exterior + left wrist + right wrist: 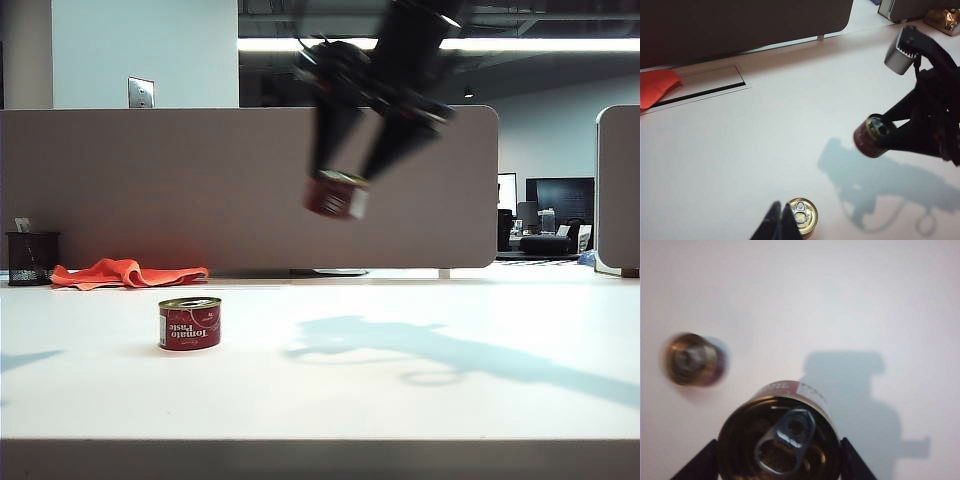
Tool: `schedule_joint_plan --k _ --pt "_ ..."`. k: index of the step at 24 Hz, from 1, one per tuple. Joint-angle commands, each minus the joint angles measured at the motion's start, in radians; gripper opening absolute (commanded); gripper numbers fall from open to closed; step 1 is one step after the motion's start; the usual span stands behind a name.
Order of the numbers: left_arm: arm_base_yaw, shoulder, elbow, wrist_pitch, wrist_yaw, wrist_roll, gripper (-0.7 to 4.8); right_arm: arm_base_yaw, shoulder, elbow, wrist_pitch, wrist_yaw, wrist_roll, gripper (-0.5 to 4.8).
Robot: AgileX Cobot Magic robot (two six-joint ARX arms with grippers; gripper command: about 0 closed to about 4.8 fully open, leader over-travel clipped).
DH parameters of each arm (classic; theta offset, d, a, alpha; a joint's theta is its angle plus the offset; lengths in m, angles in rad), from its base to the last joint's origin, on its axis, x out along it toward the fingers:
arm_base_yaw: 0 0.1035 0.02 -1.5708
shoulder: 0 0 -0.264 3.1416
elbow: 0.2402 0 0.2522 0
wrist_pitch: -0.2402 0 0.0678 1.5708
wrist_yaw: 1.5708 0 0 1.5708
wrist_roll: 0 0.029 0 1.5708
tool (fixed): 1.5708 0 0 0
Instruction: Stack a can of tomatoes on the right onto the can of tomatoes on the left.
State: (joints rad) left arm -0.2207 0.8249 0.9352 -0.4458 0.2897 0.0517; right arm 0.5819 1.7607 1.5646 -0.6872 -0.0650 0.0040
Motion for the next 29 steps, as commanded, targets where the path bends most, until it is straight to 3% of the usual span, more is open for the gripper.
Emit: schedule_joint_plan --k 1,8,26,29 --pt "0.002 -0.002 0.003 0.018 -0.001 0.000 -0.05 0.110 0.079 0.119 0.064 0.007 0.000 2.71" --pt "0.002 -0.003 0.003 0.018 -0.001 0.000 -0.05 0.202 0.274 0.223 0.063 0.066 -0.059 2.74" --pt "0.002 -0.003 0.003 0.013 -0.002 0.001 -0.05 0.213 0.332 0.223 0.113 0.036 -0.058 2.75" --pt "0.002 -0.003 0.003 0.012 -0.001 0.001 -0.05 0.214 0.332 0.223 0.115 0.036 -0.058 3.16"
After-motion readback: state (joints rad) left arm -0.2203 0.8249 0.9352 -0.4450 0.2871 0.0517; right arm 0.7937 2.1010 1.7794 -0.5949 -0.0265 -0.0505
